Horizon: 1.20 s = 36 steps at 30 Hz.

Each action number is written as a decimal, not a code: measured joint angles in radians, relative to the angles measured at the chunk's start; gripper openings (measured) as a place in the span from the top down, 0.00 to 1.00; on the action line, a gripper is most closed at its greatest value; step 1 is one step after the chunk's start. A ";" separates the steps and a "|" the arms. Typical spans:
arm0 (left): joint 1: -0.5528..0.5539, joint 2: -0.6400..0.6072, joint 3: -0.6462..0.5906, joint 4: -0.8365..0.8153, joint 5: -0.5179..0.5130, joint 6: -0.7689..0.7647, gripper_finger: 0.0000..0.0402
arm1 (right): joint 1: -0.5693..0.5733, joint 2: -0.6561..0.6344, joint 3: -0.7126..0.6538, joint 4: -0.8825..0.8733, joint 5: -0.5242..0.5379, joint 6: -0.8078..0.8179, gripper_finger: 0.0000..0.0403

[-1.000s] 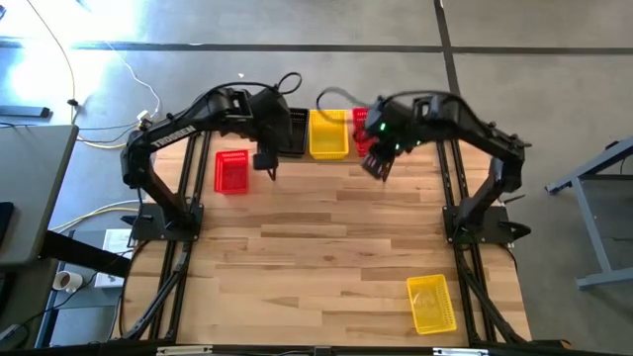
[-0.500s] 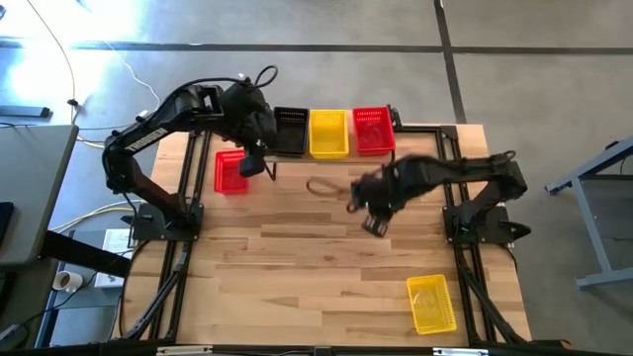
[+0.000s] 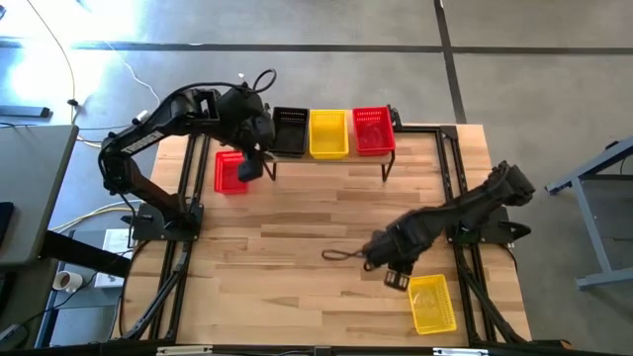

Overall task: Stack baskets on shelf by color
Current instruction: Stack the yellow bin on top of the yellow bin on the shelf

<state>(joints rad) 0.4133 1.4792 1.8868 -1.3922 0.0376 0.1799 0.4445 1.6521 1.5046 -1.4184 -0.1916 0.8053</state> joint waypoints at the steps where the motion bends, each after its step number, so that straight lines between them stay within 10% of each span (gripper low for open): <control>1: -0.004 0.000 0.000 0.000 0.000 -0.020 0.60 | 0.018 -0.006 -0.011 0.018 -0.008 0.006 0.76; 20: -0.083 0.000 0.000 -0.085 -0.019 -0.310 0.60 | 0.463 -0.044 -0.179 0.313 -0.029 0.091 0.76; 36: -0.180 0.001 0.000 -0.108 -0.037 -0.415 0.60 | 0.627 -0.044 -0.384 0.648 0.041 0.294 0.76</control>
<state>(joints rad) 0.2336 1.4799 1.8866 -1.4998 0.0003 -0.2356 1.0715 1.6081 1.1207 -0.7708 -0.1507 1.0994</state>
